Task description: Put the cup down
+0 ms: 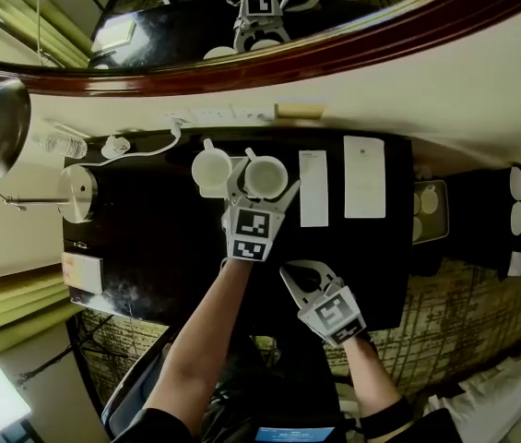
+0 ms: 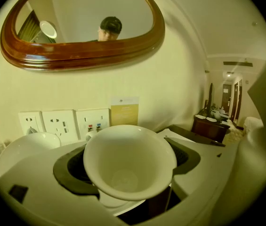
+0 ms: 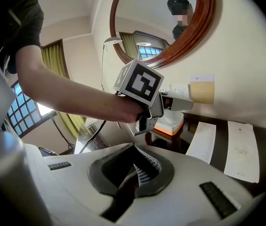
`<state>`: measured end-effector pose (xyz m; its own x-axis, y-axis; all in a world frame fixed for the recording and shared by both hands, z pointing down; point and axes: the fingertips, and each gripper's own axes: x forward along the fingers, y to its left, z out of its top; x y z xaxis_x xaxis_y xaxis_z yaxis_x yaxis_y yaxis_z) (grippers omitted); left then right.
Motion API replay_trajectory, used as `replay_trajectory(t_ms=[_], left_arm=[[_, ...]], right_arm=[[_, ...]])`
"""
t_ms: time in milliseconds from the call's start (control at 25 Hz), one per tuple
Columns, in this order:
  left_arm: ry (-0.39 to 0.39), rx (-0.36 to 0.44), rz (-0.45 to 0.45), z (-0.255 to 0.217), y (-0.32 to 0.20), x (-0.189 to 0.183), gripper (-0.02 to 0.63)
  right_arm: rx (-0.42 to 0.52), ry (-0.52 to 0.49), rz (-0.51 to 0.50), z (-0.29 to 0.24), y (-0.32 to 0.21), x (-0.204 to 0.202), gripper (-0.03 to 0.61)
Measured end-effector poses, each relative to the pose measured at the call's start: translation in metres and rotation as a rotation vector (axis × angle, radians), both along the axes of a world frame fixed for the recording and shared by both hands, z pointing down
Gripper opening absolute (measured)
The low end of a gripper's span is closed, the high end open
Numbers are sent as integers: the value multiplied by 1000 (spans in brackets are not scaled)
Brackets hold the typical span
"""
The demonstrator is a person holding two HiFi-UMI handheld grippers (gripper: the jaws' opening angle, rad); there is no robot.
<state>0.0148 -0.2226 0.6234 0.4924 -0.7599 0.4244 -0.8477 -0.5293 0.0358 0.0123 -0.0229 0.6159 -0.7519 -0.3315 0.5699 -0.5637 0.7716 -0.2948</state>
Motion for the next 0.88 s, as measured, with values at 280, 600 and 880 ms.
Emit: replay_trajectory(t_ms=[280,600,880], left_arm=[[11,6,-50,0,-4,-4,439],[32,5,-64,1,-4,-6,442],[44,17,-67,0,0,-8,446]], right_arm=[[-9,5,1,4,2,6,5],[-13,15,58,13,-9,17,5],[-8,14,55,11,-23,12,5]])
